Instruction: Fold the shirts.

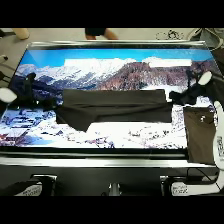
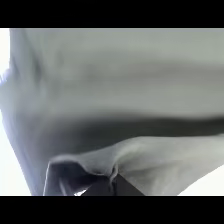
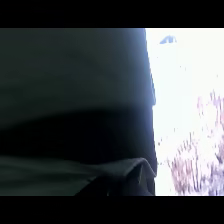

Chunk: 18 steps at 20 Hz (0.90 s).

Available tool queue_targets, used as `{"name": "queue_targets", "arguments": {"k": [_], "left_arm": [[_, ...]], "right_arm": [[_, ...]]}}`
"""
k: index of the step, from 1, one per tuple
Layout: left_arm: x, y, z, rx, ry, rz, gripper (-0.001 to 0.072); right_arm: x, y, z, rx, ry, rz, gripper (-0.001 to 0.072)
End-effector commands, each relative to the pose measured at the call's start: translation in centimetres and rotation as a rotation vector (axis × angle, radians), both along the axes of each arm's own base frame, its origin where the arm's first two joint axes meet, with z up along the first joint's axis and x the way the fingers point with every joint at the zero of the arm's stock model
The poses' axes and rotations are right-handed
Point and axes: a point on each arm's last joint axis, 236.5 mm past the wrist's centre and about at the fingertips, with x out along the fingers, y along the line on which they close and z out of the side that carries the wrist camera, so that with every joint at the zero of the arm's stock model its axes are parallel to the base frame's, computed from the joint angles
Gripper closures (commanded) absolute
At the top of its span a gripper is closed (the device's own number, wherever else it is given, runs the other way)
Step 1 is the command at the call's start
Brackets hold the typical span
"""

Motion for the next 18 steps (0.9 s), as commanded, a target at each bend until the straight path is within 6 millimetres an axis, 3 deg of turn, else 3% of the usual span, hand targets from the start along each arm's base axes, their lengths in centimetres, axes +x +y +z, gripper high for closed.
{"name": "queue_targets", "arguments": {"k": [1, 4, 7, 8, 9, 10, 11, 14, 16, 18], "left_arm": [[6.5, 1.1, -2.0, 0.011, 0.008, 0.021, 0.0676], [10.1, 1.3, -4.7, -0.001, 0.044, 0.043, 0.0676], [11.5, 1.0, -7.7, -0.026, 0.094, 0.062, 0.0671], [11.4, 0.7, -8.5, -0.04, 0.114, 0.064, 0.0597], [11.2, 0.4, -8.9, -0.061, 0.129, 0.065, 0.0349], [11.3, 0.2, -8.6, -0.071, 0.126, 0.066, 0.0157], [11.5, 0.6, -7.6, -0.07, 0.11, 0.066, 0.0132], [12.5, 1.8, -2.1, -0.066, 0.004, 0.075, 0.014], [12.4, 1.5, 1.7, -0.062, -0.071, 0.066, 0.014], [11.6, 0.0, 4.7, -0.06, -0.118, 0.031, 0.014]], "right_arm": [[7.4, -0.6, -0.2, -0.01, -0.121, -0.071, 0.0687], [9.2, -0.8, -3.0, 0.001, -0.087, -0.093, 0.0686], [8.5, -0.2, -6.3, 0.033, -0.012, -0.095, 0.0684], [8.0, 0.2, -7.2, 0.05, 0.024, -0.093, 0.0662], [7.6, 0.7, -7.6, 0.07, 0.045, -0.092, 0.0515], [7.4, 1.1, -7.3, 0.089, 0.051, -0.085, 0.0211], [7.2, 1.1, -6.5, 0.088, 0.049, -0.051, 0.001], [5.2, -2.4, -5.3, 0.051, 0.101, -0.055, 0.0006], [4.0, -2.0, -6.5, 0.156, 0.162, -0.099, 0.0007], [3.6, 0.3, -8.1, 0.258, 0.214, -0.09, 0.0009]]}}
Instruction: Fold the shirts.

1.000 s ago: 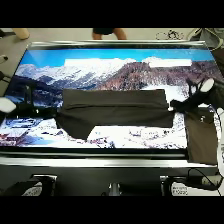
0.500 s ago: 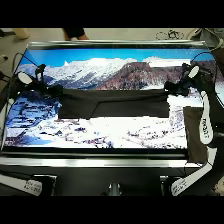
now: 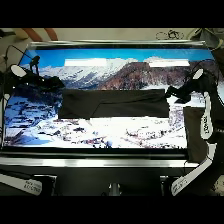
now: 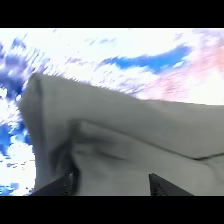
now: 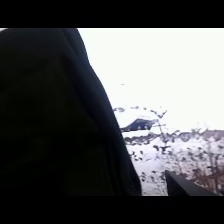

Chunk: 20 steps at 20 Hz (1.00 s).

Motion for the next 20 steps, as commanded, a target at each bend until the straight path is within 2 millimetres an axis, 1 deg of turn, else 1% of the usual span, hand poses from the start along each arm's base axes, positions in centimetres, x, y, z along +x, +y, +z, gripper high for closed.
{"name": "queue_targets", "arguments": {"k": [1, 3, 4, 5, 6, 7, 8, 10, 11, 13, 14, 15, 17, 19, 20], "left_arm": [[-1.1, -2.0, 5.3, 0.002, -0.088, -0.047, 0.014], [-1.8, -4.3, 6.8, 0.002, -0.117, -0.093, 0.0142], [-2.1, -5.6, 6.9, 0.0, -0.119, -0.12, 0.0169], [-2.3, -6.9, 6.5, -0.002, -0.112, -0.146, 0.0272], [-2.6, -8.4, 5.8, -0.004, -0.097, -0.176, 0.041], [-3.0, -10.1, 4.9, -0.009, -0.078, -0.21, 0.0578], [-3.4, -12.4, 3.7, -0.022, -0.062, -0.244, 0.0669], [-3.8, -17.9, 1.2, -0.098, -0.044, -0.275, 0.0671], [-4.4, -21.2, -0.3, -0.158, -0.018, -0.274, 0.0671], [-5.9, -26.9, -2.9, -0.241, 0.029, -0.295, 0.0671], [-6.5, -29.5, -3.8, -0.281, 0.042, -0.297, 0.0671], [-7.1, -32.0, -4.5, -0.329, 0.051, -0.288, 0.0672], [-8.9, -37.3, -6.1, -0.445, 0.105, -0.248, 0.0671], [-11.5, -41.8, -8.1, -0.55, 0.2, -0.207, 0.0672], [-12.7, -43.5, -8.7, -0.591, 0.228, -0.205, 0.0671]], "right_arm": [[-1.3, 2.8, -1.7, 0.17, 0.086, -0.005, 0.0011], [-1.2, 5.0, -2.4, 0.224, 0.102, 0.006, 0.0021], [-1.1, 5.7, -2.6, 0.229, 0.103, 0.015, 0.013], [-0.6, 6.1, -2.5, 0.224, 0.082, 0.021, 0.044], [-0.4, 6.4, -1.8, 0.232, 0.068, 0.028, 0.0676], [0.0, 6.9, -0.5, 0.252, 0.033, 0.049, 0.0686], [0.5, 7.3, 1.8, 0.264, -0.02, 0.073, 0.0687], [0.6, 7.7, 7.7, 0.263, -0.125, 0.101, 0.0687], [0.2, 8.3, 11.2, 0.274, -0.178, 0.117, 0.0687], [-2.3, 9.5, 17.3, 0.277, -0.235, 0.157, 0.0687], [-3.7, 10.4, 19.7, 0.268, -0.259, 0.191, 0.0687], [-5.3, 11.4, 21.9, 0.257, -0.279, 0.227, 0.0687], [-7.7, 13.7, 25.3, 0.251, -0.322, 0.283, 0.0686], [-8.7, 15.3, 27.9, 0.249, -0.386, 0.3, 0.0685], [-8.7, 15.9, 28.9, 0.252, -0.421, 0.296, 0.0685]]}}
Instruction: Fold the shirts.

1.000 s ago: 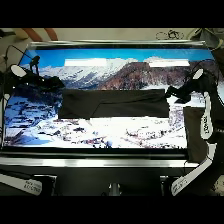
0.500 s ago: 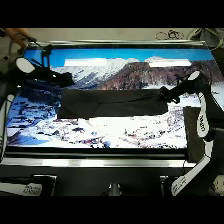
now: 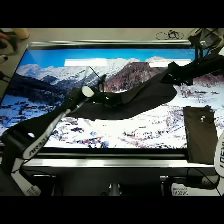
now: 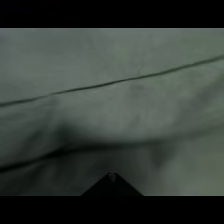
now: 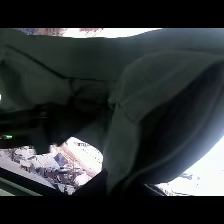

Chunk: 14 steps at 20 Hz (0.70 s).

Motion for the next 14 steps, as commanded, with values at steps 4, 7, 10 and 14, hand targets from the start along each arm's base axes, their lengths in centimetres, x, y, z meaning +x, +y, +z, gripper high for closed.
{"name": "queue_targets", "arguments": {"k": [4, 7, 10, 14], "left_arm": [[-2.1, -6.3, -0.4, -0.194, 0.047, 0.019, 0.0674], [3.1, 0.6, 6.6, -0.114, -0.197, 0.024, 0.0675], [8.3, 13.0, 16.8, 0.017, -0.459, 0.157, 0.0674], [8.0, 27.6, 29.8, 0.098, -0.696, 0.377, 0.0674]], "right_arm": [[-0.7, 3.7, 6.4, 0.101, -0.165, -0.008, 0.0685], [1.2, 6.8, 4.6, 0.132, -0.151, 0.006, 0.0685], [3.8, 14.3, 0.5, 0.224, -0.107, 0.06, 0.0684], [4.5, 26.9, -7.2, 0.403, 0.037, 0.09, 0.0683]]}}
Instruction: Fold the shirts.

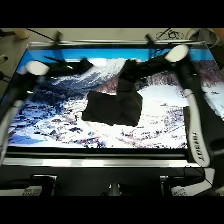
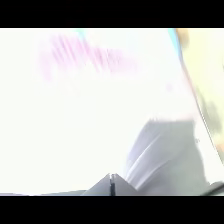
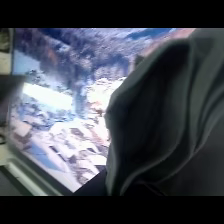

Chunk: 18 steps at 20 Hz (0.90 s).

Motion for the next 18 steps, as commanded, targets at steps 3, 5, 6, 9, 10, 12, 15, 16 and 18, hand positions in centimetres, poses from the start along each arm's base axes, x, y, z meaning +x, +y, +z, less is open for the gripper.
{"name": "queue_targets", "arguments": {"k": [3, 5, 6, 9, 10, 12, 15, 16, 18], "left_arm": [[-4.5, 14.4, 13.4, 0.099, -0.256, 0.236, 0.0674], [-6.0, 16.0, 14.7, 0.137, -0.281, 0.259, 0.0673], [-6.5, 16.5, 14.4, 0.169, -0.275, 0.261, 0.0673], [-6.8, 17.5, 12.1, 0.274, -0.222, 0.251, 0.0673], [-6.7, 17.7, 11.3, 0.284, -0.208, 0.252, 0.0673], [-6.6, 17.7, 9.9, 0.285, -0.177, 0.249, 0.0673], [-6.6, 17.4, 7.8, 0.285, -0.132, 0.235, 0.0673], [-6.7, 17.1, 7.3, 0.284, -0.122, 0.226, 0.0673], [-6.8, 16.4, 7.2, 0.283, -0.12, 0.209, 0.0673]], "right_arm": [[-0.9, 13.4, -9.5, 0.175, 0.19, 0.03, 0.0036], [-2.3, 12.5, -10.1, 0.152, 0.24, 0.091, 0.0027], [-2.6, 10.6, -9.5, 0.134, 0.253, 0.118, 0.0028], [-1.2, 0.0, -7.7, -0.067, 0.189, 0.094, 0.003], [-0.7, -6.2, -8.8, -0.247, 0.176, 0.049, 0.0031], [-1.9, -18.3, -12.8, -0.584, 0.32, -0.087, 0.0066], [-4.7, -18.0, -17.9, -0.448, 0.491, -0.062, 0.0088], [-4.9, -16.5, -19.4, -0.398, 0.505, -0.05, 0.0087], [-5.1, -14.7, -22.2, -0.38, 0.541, -0.037, 0.0087]]}}
